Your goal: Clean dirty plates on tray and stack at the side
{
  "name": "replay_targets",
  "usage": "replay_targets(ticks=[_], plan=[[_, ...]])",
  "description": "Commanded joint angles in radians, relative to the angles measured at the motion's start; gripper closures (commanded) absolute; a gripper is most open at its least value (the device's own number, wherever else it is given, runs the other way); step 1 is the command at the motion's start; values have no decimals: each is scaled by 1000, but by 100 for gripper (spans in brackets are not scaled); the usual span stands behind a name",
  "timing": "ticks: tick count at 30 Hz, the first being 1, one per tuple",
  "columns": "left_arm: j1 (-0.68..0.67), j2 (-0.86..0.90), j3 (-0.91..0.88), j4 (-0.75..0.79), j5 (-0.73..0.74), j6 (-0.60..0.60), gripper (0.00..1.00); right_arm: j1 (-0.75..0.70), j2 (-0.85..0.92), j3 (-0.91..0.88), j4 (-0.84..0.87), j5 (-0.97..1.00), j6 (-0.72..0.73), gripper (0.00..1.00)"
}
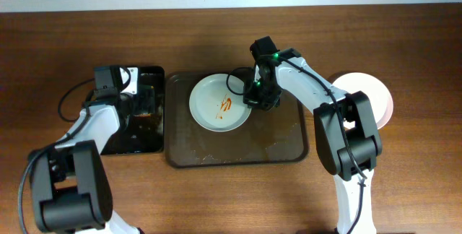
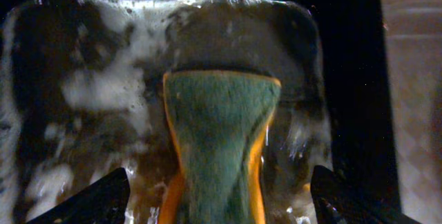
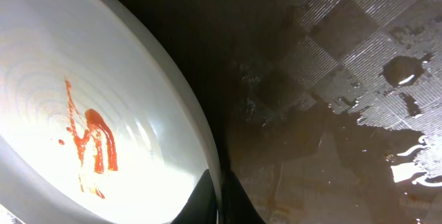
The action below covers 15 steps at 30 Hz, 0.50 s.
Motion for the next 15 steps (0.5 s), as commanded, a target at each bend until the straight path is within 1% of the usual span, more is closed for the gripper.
replay_targets(ticks=[1,2,3,4,5,6,8,9,11,13,14,15], plan=[[-2,53,3,50,13,5,20,4,11,-13,-9,35,12,96],[-2,61,3,63,12,5,21,4,11,-13,-10,35,12,96],[-2,67,4,75,13,5,26,5,11,-13,-10,35,12,96],[-2,68,4,81,13,5,34,4,11,-13,-10,35,12,96],[-2,68,4,85,13,5,58,5,11,-13,-12,35,12,96],[-2,68,4,88,13,5,72,4,11,-13,-13,35,12,96],[-2,68,4,87,13,5,83,4,11,-13,-16,36,12,96],[-2,68,4,85,13,5,84,4,11,-13,-16,35,12,96],[-2,68,4,78,12,5,80,4,11,-13,-16,35,12,96],[-2,68,3,64,12,5,83,4,11,-13,-17,35,12,96],[-2,68,3,56,12,5,89,4,11,-13,-17,35,12,96],[-2,68,3,53,12,5,100,4,11,-13,-16,35,12,96]])
